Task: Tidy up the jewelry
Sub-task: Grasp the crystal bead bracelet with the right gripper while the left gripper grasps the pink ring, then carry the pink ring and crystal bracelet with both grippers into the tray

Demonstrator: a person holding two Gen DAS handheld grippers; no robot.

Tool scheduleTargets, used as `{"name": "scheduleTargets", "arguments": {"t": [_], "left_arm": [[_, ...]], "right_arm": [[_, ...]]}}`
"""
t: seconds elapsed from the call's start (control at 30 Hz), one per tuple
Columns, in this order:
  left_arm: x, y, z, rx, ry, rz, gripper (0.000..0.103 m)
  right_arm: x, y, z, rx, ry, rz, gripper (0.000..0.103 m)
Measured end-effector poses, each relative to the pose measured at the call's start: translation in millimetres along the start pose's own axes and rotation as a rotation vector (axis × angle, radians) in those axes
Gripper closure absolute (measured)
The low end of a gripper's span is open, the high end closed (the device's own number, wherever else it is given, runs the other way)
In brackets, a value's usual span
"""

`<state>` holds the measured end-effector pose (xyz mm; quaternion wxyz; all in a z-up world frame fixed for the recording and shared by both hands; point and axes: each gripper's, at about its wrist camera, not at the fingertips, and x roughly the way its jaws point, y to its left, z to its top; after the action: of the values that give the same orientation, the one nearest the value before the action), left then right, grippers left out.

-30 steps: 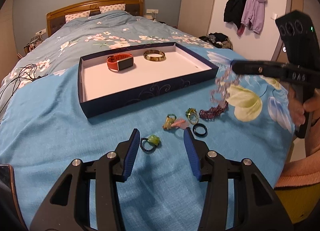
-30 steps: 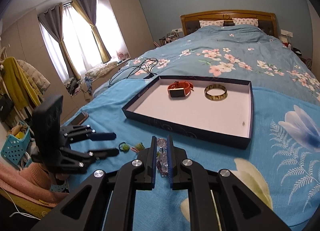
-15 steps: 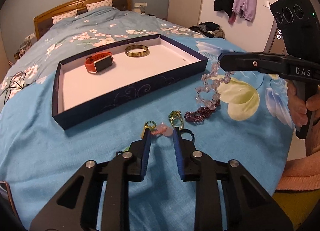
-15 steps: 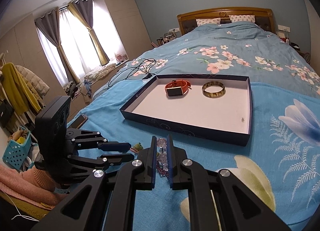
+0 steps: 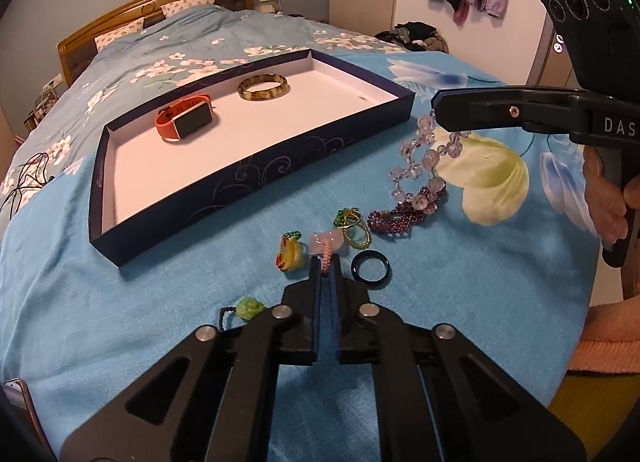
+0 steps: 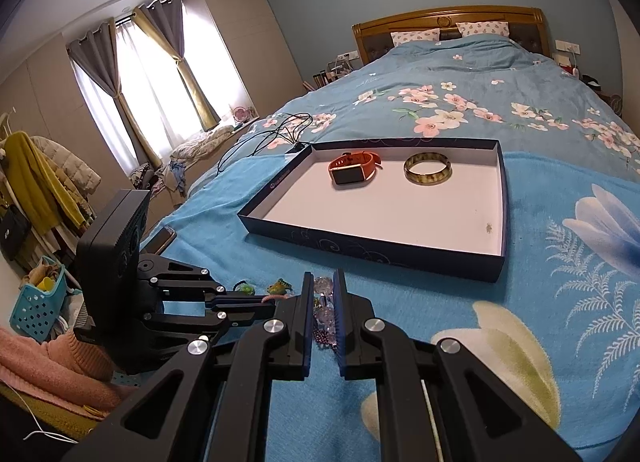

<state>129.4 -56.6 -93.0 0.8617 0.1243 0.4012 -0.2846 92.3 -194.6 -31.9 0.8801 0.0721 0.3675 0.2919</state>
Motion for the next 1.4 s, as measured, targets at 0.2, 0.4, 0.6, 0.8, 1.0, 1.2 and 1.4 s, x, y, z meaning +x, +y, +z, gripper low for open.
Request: {"name": "scheduleTargets", "arguments": {"t": [0.2,0.4,0.6,0.8,1.0,1.2,1.4], "left_arm": [[-8,10,-2,-0.053,-0.027,-0.027,0.099],[-19,18,0,-0.086,-0.062,-0.050,0.099],[-34,23,6,-0.105,-0.108,-0.077,0.099],[-46,34,15,-0.124,-0.150,-0.081,0.099],[-50,41,24,-0.129,-0.171,-0.059,0.099],[-45,51,35,-0.145,-0.173,-0.045,0.099],[-40,61,46,-0.152,-0.175,-0.027,0.099]], "right_arm": [[-3,-1,3,0.000,-0.014,-0.001,0.095],[-6,1,9,-0.012,-0.029,-0.001,0.095],[-7,2,17,-0.020,-0.044,-0.003,0.095],[-8,3,27,-0.032,-0.062,-0.007,0.095],[-4,1,36,-0.032,-0.076,-0.012,0.095],[0,-1,48,-0.034,-0.090,-0.021,0.095],[6,-5,62,-0.029,-0.107,-0.028,0.095]]}}
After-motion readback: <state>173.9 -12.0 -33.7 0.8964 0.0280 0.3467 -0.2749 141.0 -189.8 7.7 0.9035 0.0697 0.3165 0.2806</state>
